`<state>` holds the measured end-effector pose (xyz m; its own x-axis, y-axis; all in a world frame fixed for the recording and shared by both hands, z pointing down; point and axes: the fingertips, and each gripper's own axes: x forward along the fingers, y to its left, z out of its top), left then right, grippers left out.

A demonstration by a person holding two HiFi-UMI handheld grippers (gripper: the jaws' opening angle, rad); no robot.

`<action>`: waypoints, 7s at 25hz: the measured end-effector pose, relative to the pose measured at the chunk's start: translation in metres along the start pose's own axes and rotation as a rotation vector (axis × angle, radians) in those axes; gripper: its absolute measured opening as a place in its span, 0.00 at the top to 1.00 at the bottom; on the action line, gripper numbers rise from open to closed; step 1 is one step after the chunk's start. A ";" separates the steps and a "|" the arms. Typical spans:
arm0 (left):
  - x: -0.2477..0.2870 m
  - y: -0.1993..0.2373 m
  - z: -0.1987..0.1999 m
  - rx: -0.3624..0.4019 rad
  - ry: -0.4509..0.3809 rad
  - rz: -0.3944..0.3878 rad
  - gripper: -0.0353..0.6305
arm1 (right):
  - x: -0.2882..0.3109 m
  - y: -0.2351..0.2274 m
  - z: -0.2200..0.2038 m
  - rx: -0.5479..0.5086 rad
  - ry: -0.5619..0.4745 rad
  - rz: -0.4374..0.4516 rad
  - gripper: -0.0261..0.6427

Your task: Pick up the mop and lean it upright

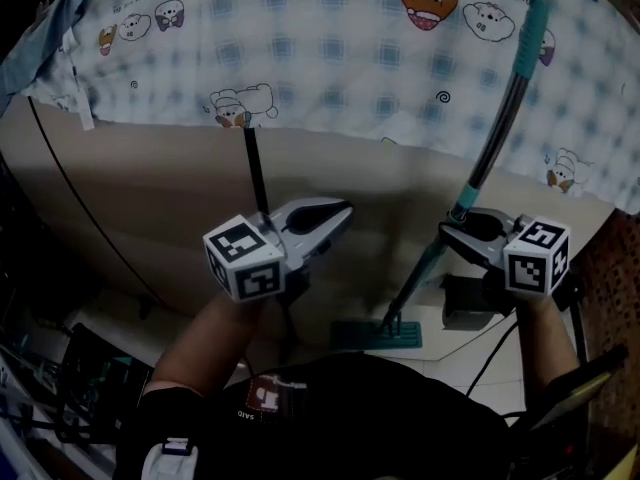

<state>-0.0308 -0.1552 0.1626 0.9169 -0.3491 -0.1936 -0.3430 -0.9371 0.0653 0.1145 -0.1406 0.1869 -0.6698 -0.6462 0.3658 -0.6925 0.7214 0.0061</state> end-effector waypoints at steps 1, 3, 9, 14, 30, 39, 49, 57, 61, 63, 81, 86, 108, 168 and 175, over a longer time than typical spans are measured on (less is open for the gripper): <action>0.001 0.000 0.005 0.008 -0.002 -0.001 0.95 | -0.003 0.001 0.009 -0.004 -0.008 0.006 0.75; 0.002 -0.002 0.013 0.021 -0.004 -0.006 0.95 | -0.010 0.003 0.025 -0.010 -0.026 0.015 0.75; 0.001 0.000 0.027 0.033 -0.017 0.006 0.95 | -0.024 0.006 0.048 -0.024 -0.056 0.023 0.75; 0.000 0.009 0.037 0.009 -0.037 0.019 0.95 | -0.026 0.003 0.046 -0.027 -0.058 0.016 0.75; 0.002 0.004 0.046 0.008 -0.049 -0.021 0.95 | -0.033 0.000 0.039 -0.040 -0.055 -0.007 0.75; 0.004 0.001 0.044 0.017 -0.046 -0.014 0.95 | -0.031 -0.001 0.031 -0.038 -0.054 -0.012 0.75; 0.004 0.003 0.022 0.001 -0.001 0.008 0.95 | -0.009 -0.004 -0.022 -0.014 -0.019 -0.011 0.75; 0.006 0.000 -0.036 -0.026 0.049 0.012 0.95 | 0.023 -0.018 -0.101 0.008 0.034 -0.014 0.75; 0.007 0.000 -0.084 -0.031 0.075 -0.011 0.95 | 0.045 -0.011 -0.146 0.033 0.070 -0.015 0.75; 0.008 -0.002 -0.110 -0.033 0.096 -0.017 0.95 | 0.057 -0.012 -0.174 0.024 0.092 -0.017 0.75; 0.002 -0.025 -0.309 -0.308 0.377 -0.009 0.95 | 0.129 -0.019 -0.478 0.166 0.384 -0.069 0.75; -0.001 -0.042 -0.340 -0.346 0.446 -0.049 0.95 | 0.141 -0.010 -0.558 0.187 0.465 -0.052 0.75; -0.001 -0.046 -0.375 -0.399 0.496 -0.053 0.95 | 0.151 -0.074 -0.639 0.382 0.448 -0.148 0.75; -0.001 -0.007 -0.024 -0.023 -0.002 0.095 0.95 | -0.073 -0.007 0.002 0.080 -0.415 -0.057 0.94; -0.005 -0.006 -0.020 -0.015 0.000 0.100 0.95 | -0.067 -0.012 -0.007 0.030 -0.373 -0.067 0.94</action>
<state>-0.0294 -0.1482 0.1833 0.8781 -0.4409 -0.1856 -0.4297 -0.8975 0.0992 0.1690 -0.1042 0.1691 -0.6704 -0.7420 0.0017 -0.7419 0.6704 -0.0108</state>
